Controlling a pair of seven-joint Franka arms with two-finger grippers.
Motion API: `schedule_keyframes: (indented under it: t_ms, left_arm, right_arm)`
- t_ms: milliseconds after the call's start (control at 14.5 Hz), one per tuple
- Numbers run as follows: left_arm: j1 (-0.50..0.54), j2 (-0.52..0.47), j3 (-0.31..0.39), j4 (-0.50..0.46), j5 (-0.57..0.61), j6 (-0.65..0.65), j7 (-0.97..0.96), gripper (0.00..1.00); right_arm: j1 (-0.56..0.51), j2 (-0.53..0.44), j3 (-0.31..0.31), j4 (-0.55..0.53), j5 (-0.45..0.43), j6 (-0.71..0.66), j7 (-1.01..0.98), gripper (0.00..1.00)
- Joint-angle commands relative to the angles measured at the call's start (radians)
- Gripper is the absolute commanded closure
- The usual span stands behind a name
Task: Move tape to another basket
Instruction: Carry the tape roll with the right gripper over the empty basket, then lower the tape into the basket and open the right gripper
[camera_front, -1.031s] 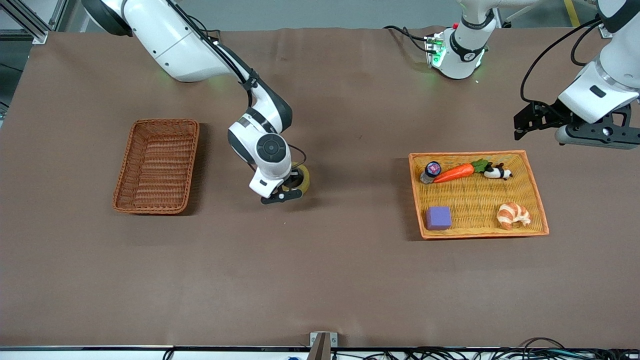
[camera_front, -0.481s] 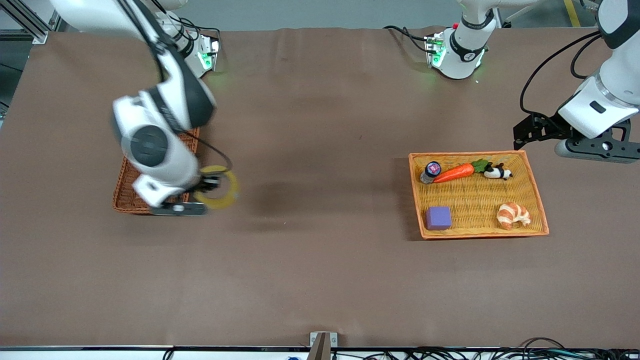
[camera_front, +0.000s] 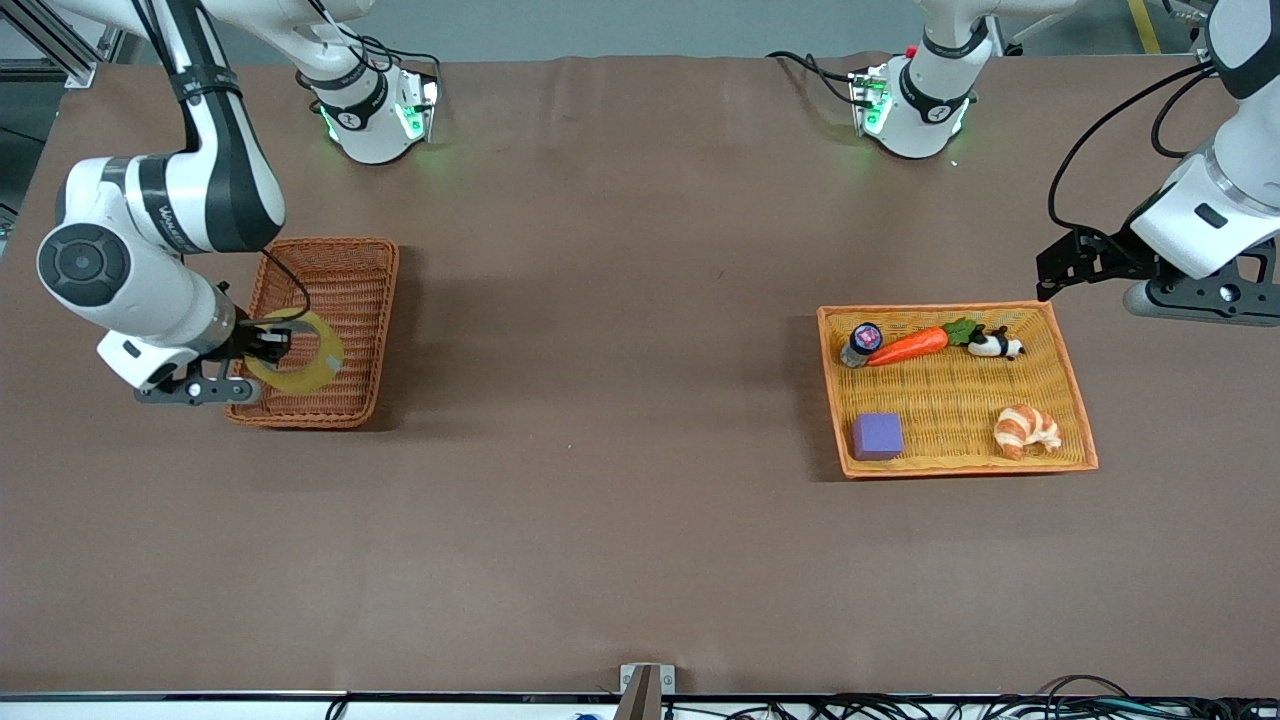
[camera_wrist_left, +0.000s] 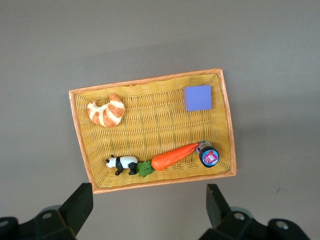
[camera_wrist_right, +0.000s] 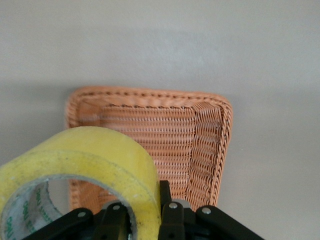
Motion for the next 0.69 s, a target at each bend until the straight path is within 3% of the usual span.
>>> schedule_keyframes:
  t_ms: [0, 344, 619]
  left_arm:
    - [0.013, 0.007, -0.014, 0.022, -0.008, -0.019, -0.004, 0.00]
    - [0.032, 0.013, -0.041, 0.024, -0.007, -0.013, -0.002, 0.00]
    - [0.032, 0.015, -0.041, 0.025, -0.007, -0.013, -0.002, 0.00]
  right_arm:
    - [0.006, -0.089, -0.060, -0.225, 0.015, 0.165, -0.064, 0.99]
    - [0.001, -0.064, -0.137, -0.421, 0.013, 0.436, -0.106, 0.98]
    - [-0.001, 0.021, -0.142, -0.438, 0.013, 0.522, -0.107, 0.93]
